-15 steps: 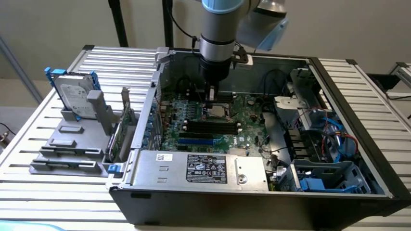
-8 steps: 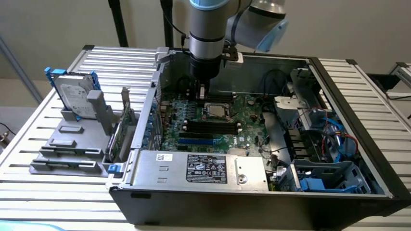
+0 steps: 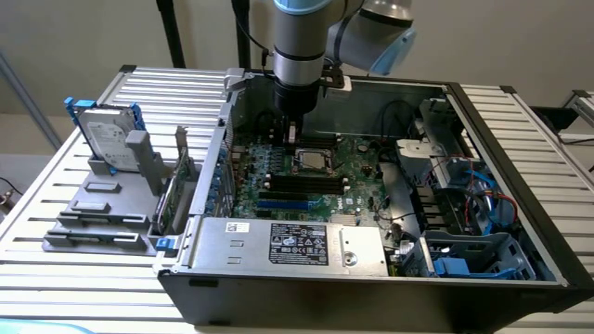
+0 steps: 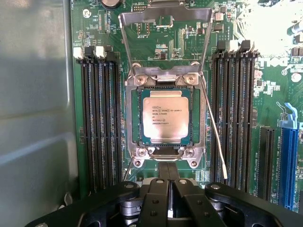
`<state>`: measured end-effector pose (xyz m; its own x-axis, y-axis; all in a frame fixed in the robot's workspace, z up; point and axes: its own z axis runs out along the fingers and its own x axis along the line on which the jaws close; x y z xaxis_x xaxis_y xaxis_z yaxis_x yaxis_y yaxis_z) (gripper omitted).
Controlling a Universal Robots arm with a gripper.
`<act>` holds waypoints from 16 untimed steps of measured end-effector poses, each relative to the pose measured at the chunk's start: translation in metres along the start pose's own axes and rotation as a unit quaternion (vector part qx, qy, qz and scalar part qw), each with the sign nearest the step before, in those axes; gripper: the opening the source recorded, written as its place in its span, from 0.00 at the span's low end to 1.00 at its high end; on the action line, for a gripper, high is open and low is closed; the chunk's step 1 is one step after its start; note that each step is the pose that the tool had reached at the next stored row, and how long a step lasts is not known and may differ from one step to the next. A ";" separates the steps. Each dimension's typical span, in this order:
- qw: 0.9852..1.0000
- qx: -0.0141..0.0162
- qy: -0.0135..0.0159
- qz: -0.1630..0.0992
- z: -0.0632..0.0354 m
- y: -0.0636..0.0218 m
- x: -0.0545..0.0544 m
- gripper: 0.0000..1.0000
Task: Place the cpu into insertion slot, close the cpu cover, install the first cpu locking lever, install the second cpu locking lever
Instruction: 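Close the cpu cover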
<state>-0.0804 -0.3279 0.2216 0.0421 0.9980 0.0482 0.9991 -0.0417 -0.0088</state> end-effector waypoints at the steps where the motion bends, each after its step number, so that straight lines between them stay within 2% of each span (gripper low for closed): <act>1: 1.000 0.000 0.000 0.000 0.0000 0.0000 0.000 0.11; 9: 1.000 0.000 0.000 0.000 0.0000 0.0009 0.000 0.11; 10: 1.000 0.000 0.000 0.000 -0.0001 0.0035 0.000 0.11; 16: 1.000 0.006 0.000 0.000 -0.0068 0.0303 0.001 0.11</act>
<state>-0.0500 -0.3288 0.2282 0.0426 0.9979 0.0478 0.9989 -0.0416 -0.0209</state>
